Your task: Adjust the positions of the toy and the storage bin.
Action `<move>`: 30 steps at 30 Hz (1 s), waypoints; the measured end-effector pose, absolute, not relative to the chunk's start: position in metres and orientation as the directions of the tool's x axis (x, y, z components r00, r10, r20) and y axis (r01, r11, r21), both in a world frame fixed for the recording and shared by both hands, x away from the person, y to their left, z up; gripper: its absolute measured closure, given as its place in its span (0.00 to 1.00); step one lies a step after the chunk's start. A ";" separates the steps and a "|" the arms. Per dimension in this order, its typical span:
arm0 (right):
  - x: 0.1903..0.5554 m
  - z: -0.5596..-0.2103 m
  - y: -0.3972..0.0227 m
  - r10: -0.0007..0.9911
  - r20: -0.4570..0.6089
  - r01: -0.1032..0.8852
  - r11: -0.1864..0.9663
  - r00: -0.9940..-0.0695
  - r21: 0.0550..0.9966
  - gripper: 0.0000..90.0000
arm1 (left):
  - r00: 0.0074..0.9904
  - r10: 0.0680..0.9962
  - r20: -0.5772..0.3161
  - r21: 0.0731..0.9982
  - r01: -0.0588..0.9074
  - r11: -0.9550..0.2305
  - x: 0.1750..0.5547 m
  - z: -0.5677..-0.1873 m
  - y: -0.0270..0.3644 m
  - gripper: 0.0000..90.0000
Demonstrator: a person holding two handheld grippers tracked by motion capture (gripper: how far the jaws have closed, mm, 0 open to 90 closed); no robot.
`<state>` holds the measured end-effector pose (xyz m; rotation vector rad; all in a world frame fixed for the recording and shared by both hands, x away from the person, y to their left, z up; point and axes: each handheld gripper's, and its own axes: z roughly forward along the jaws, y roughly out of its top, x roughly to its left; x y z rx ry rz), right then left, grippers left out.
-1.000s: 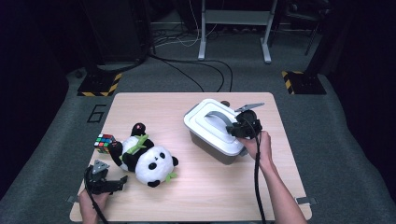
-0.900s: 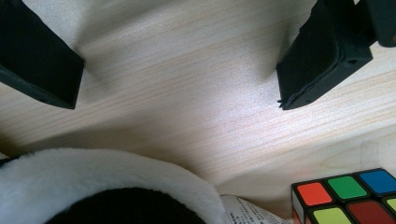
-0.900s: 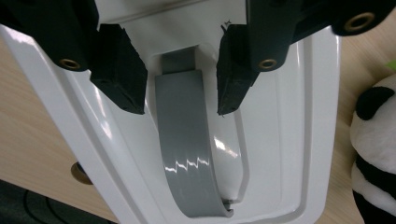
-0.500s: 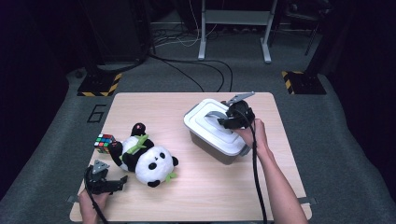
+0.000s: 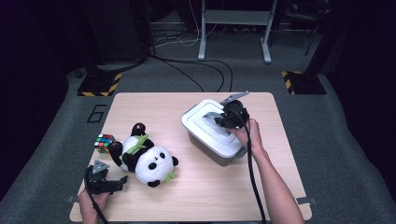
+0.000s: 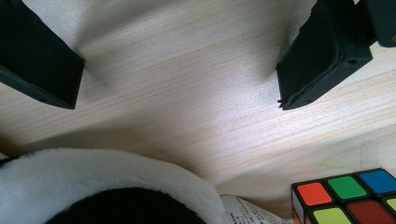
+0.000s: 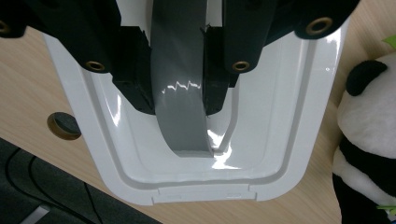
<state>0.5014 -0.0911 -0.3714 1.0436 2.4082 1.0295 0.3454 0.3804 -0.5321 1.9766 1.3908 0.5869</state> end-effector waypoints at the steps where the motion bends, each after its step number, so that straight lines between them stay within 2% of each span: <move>1: 0.501 -0.372 -0.089 0.739 0.004 0.509 0.461 -0.674 0.727 0.75 | 0.339 0.941 -0.005 0.720 0.654 -0.232 0.345 -0.532 0.380 0.00; 10: 0.493 -0.372 -0.069 0.755 0.039 0.537 0.427 -0.654 0.728 0.75 | 0.340 0.941 -0.003 0.722 0.651 -0.233 0.346 -0.532 0.380 0.00; 16: 0.488 -0.374 -0.056 0.739 0.033 0.515 0.437 -0.673 0.737 0.75 | 0.342 0.940 -0.002 0.720 0.653 -0.236 0.346 -0.532 0.381 0.00; 30: 0.480 -0.374 -0.042 0.768 0.082 0.563 0.388 -0.635 0.730 0.75 | 0.342 0.940 -0.002 0.719 0.654 -0.237 0.345 -0.532 0.381 0.00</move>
